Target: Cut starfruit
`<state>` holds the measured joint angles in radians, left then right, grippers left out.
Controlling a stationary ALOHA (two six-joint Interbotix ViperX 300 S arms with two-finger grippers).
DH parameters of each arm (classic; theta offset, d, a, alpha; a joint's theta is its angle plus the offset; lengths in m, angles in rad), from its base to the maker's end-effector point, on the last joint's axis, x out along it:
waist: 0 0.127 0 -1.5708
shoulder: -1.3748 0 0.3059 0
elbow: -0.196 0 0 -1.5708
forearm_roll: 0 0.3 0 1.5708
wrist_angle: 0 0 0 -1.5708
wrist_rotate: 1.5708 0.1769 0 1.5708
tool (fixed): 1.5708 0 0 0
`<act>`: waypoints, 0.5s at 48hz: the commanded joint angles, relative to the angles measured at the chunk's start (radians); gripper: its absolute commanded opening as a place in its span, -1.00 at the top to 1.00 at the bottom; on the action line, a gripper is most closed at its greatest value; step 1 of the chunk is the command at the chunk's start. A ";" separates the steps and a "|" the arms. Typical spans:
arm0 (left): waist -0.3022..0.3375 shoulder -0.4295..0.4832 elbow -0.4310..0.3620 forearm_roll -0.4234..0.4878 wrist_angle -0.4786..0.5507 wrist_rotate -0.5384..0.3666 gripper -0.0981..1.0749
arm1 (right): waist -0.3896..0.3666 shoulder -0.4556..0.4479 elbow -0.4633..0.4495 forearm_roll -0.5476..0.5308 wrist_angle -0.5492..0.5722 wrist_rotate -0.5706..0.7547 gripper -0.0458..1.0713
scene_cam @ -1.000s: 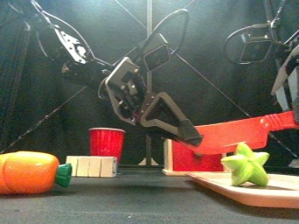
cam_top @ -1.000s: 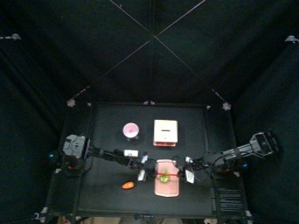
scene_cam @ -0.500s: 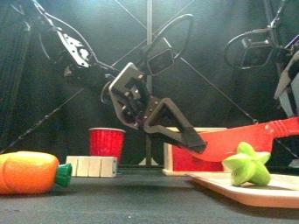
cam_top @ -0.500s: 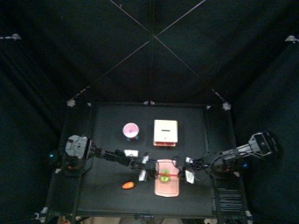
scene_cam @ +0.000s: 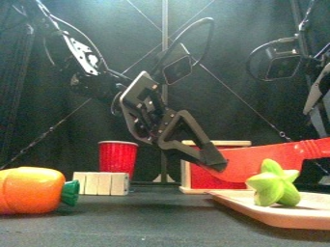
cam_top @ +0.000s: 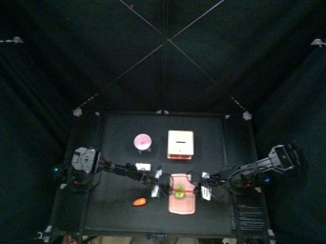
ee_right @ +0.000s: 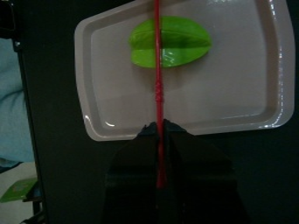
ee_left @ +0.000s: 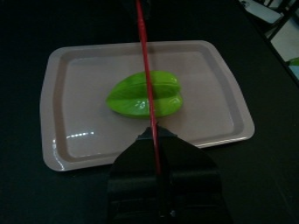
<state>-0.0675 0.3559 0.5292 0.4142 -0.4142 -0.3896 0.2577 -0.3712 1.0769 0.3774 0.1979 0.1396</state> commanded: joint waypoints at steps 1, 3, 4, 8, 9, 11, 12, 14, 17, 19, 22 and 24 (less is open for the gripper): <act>0.005 -0.006 -0.026 0.000 -0.003 0.003 0.46 | 0.002 -0.002 -0.009 0.003 -0.018 -0.002 0.28; 0.003 -0.005 -0.026 0.000 -0.003 0.005 0.46 | 0.002 -0.002 -0.009 0.003 -0.018 -0.002 0.28; 0.003 -0.005 -0.026 -0.002 -0.002 0.005 0.46 | 0.002 0.000 -0.009 0.003 -0.018 -0.002 0.28; 0.003 -0.003 -0.026 -0.002 -0.003 0.005 0.46 | 0.002 0.000 -0.009 0.003 -0.018 -0.002 0.28; 0.003 -0.002 -0.026 -0.002 -0.003 0.005 0.46 | 0.002 0.002 -0.009 0.003 -0.018 -0.002 0.28; 0.003 0.000 -0.026 -0.002 -0.003 0.005 0.46 | 0.002 0.002 -0.011 0.003 -0.020 -0.002 0.28; 0.003 0.002 -0.026 0.000 -0.003 0.005 0.46 | 0.002 0.002 -0.009 0.003 -0.018 -0.002 0.28; 0.005 0.002 -0.026 -0.002 -0.003 0.005 0.46 | 0.002 0.002 -0.009 0.003 -0.018 -0.002 0.28; 0.003 0.005 -0.026 -0.002 -0.002 0.005 0.46 | 0.002 0.005 -0.009 0.003 -0.018 -0.002 0.28; 0.005 0.005 -0.026 0.000 -0.003 0.005 0.46 | 0.003 0.006 -0.009 0.003 -0.018 -0.002 0.28; 0.005 0.005 -0.026 -0.002 -0.002 0.005 0.46 | 0.002 0.009 -0.009 0.005 -0.020 -0.002 0.28; 0.003 0.005 -0.026 -0.002 -0.003 0.005 0.46 | 0.002 0.014 -0.009 0.003 -0.018 -0.002 0.28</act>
<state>-0.0675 0.3651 0.5262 0.4142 -0.4142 -0.3881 0.2608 -0.3590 1.0784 0.3789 0.1917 0.1396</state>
